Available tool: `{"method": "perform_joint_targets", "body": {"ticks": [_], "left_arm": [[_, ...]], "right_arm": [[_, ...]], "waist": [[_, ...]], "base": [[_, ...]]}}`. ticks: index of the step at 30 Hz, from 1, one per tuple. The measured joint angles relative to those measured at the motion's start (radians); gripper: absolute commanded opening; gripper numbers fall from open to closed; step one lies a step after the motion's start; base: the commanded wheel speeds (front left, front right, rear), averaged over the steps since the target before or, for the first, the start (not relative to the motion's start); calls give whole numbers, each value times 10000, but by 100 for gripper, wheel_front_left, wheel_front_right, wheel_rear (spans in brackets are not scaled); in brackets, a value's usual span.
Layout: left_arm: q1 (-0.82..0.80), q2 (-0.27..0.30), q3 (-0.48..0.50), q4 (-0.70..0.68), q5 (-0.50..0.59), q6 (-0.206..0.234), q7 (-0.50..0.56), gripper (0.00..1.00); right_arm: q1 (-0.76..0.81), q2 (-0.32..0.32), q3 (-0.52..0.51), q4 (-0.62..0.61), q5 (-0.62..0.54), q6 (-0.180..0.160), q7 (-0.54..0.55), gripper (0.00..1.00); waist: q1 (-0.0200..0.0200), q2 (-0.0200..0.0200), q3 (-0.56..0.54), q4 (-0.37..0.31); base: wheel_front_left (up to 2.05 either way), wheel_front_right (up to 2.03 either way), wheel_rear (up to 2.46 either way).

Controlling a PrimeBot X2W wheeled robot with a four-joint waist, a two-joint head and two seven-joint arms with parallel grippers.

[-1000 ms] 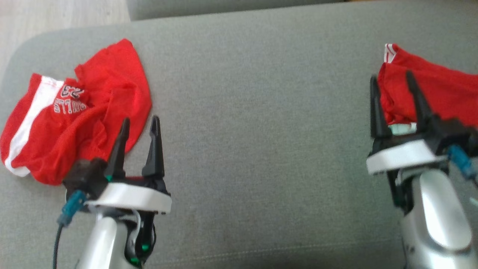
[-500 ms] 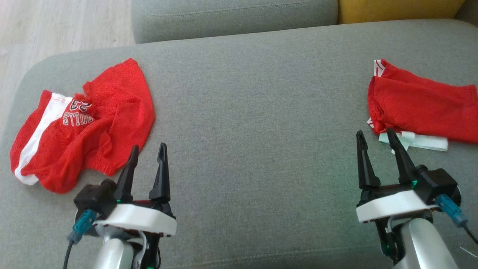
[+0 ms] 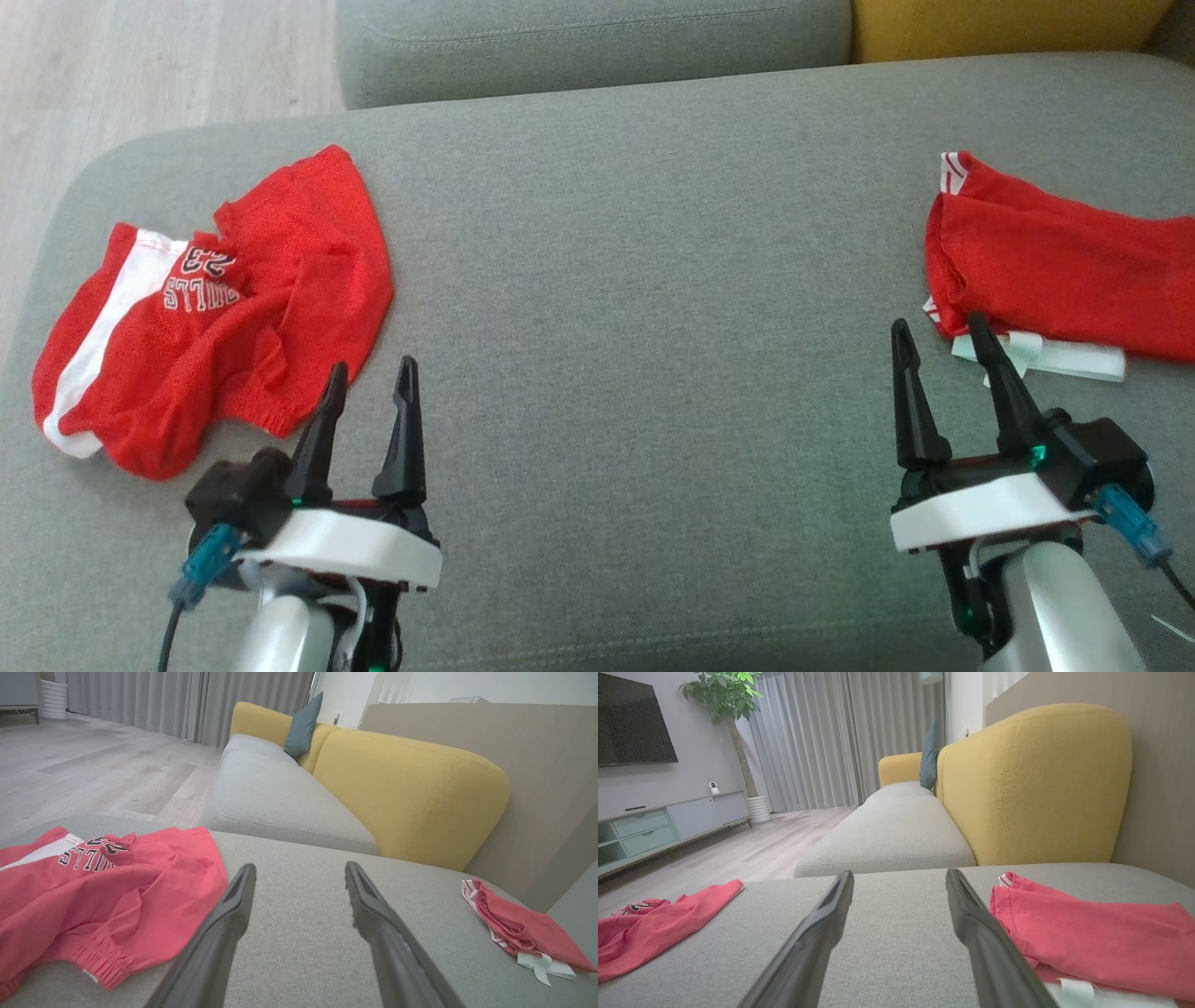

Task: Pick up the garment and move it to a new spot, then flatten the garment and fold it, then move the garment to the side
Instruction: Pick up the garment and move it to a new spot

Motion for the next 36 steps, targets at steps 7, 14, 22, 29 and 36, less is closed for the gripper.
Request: {"method": "perform_joint_targets", "body": {"ticks": [7, 14, 22, 29, 36], "left_arm": [[-1, 0, -19, 0, 2, -2, 0, 100], [-3, 0, 23, -8, 0, 73, 0, 100], [-3, 0, 357, -25, 0, 163, 0, 100], [0, 6, 755, -31, 0, 163, 0, 100], [160, 0, 922, -59, 0, 169, 0, 100]], "right_arm": [[2, 2, 27, 2, 2, 0, 0, 100], [16, 2, 303, 21, 6, 0, -2, 100], [173, 4, 759, 138, 4, 0, -2, 100], [172, 10, 1083, 155, 58, 0, -2, 100], [174, 10, 1358, 255, 169, 0, -2, 100]], "waist": [[0, 0, 30, 130], [0, 0, 7, 637], [0, 0, 0, 1519], [0, 0, -60, 2537], [1, 0, -184, 3472]], "base": [[0, 0, 0], [0, 0, 0], [0, 0, 0], [0, 0, 0], [0, 0, 0]]}}
